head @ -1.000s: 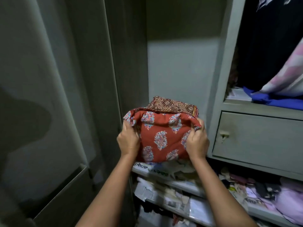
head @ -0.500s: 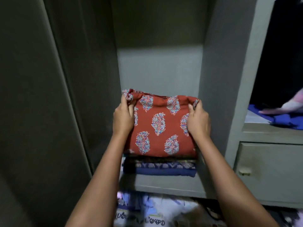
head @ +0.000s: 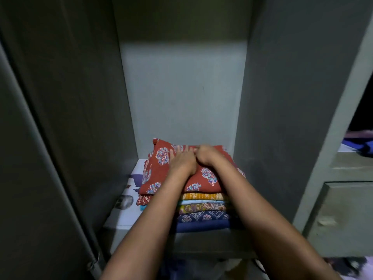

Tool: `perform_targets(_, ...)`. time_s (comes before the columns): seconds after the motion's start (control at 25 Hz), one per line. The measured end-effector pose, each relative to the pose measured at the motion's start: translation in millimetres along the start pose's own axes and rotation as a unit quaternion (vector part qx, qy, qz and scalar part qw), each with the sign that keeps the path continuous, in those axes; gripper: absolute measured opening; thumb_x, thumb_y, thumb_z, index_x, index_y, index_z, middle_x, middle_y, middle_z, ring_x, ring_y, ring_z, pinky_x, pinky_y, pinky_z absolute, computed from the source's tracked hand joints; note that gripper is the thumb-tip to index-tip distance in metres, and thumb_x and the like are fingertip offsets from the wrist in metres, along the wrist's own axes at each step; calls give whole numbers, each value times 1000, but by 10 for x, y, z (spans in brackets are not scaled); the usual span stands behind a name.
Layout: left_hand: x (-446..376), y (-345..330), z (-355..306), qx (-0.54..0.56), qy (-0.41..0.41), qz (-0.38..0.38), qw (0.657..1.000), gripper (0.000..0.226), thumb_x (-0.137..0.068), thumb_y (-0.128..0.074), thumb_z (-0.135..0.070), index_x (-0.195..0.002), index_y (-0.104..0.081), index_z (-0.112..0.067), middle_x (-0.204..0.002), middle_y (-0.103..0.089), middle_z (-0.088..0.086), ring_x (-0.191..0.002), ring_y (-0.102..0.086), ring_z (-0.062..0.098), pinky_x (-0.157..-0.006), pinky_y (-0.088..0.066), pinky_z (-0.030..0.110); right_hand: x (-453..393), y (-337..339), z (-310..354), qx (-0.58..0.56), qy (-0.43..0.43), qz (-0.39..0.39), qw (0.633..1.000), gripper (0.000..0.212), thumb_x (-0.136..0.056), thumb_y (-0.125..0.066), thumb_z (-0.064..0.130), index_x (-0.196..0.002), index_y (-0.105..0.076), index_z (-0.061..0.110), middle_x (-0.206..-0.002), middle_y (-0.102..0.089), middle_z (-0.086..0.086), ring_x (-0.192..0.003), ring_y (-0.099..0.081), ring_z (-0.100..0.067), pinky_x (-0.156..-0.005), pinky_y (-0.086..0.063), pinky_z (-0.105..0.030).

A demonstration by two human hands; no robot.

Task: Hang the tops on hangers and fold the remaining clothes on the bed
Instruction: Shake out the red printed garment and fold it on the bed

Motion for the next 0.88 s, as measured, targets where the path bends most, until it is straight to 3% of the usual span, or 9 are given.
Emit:
perform_targets(0.12,-14,-256,265,-25,12,28,999,58,-102,-12,-43,-154,0,-20,-160,8,-3,-147,13,21,-118,12,42,80,-420,-189,61,-6,18,998,55,-103,-17,38,-154,-10,17,-161,-6,-1,-148,-1,-21,-120,-2,-41)
perform_targets(0.24,-45,-243,399,-38,40,19,998,72,-96,-11,-61,-153,3,-19,-159,13,-1,-145,19,21,-117,14,41,74,-379,-354,81,-49,-5,996,64,-99,-13,56,-154,-8,24,-161,-1,4,-148,7,-18,-118,6,-46)
perform_targets(0.36,-55,-205,480,-36,76,27,996,93,-84,-14,-80,-152,5,-19,-158,20,3,-144,22,23,-115,15,43,85,-313,-532,50,-93,-5,994,76,-93,-13,68,-154,-8,22,-161,-1,4,-148,6,-20,-118,-1,-51)
perform_targets(0.48,-19,-116,590,4,95,34,995,105,-79,-19,-85,-151,11,-15,-155,26,7,-144,23,27,-116,10,44,194,-240,-689,9,-131,14,991,80,-91,-15,70,-154,-4,22,-161,2,2,-148,1,-26,-115,-6,-55)
perform_targets(0.64,175,80,731,92,67,14,993,91,-90,-23,-70,-152,8,-10,-157,21,8,-145,18,28,-116,4,49,381,-112,-924,-32,-202,48,978,92,-87,-8,75,-154,-6,13,-160,-2,-11,-146,5,-34,-115,4,-59)
perform_targets(0.72,402,230,717,159,46,-30,986,82,-95,-21,-62,-152,5,-10,-158,17,6,-145,16,27,-116,7,47,481,8,-909,-80,-192,35,977,96,-87,-9,76,-152,-7,5,-159,-3,-16,-146,4,-36,-117,3,-55)
perform_targets(0.8,692,389,593,256,37,-75,963,74,-97,-18,-58,-153,2,-13,-158,14,3,-146,14,24,-116,7,44,543,143,-899,-162,-158,6,974,118,-72,-13,91,-151,-15,3,-158,-14,-17,-146,-10,-37,-118,-8,-53)
perform_targets(0.88,1000,529,397,374,42,-95,922,76,-94,-18,-65,-154,-5,-20,-160,1,3,-148,2,22,-120,-2,45,566,179,-947,-237,-102,-13,966,138,-50,-13,103,-146,-31,5,-151,-34,-18,-139,-31,-36,-114,-22,-54)
Point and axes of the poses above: each hand's wrist, its own x-axis away from the middle knuckle, its own y-axis out of the back of the hand, z = x × y, the point moved 5 cm from there along -x, towards the middle knuckle
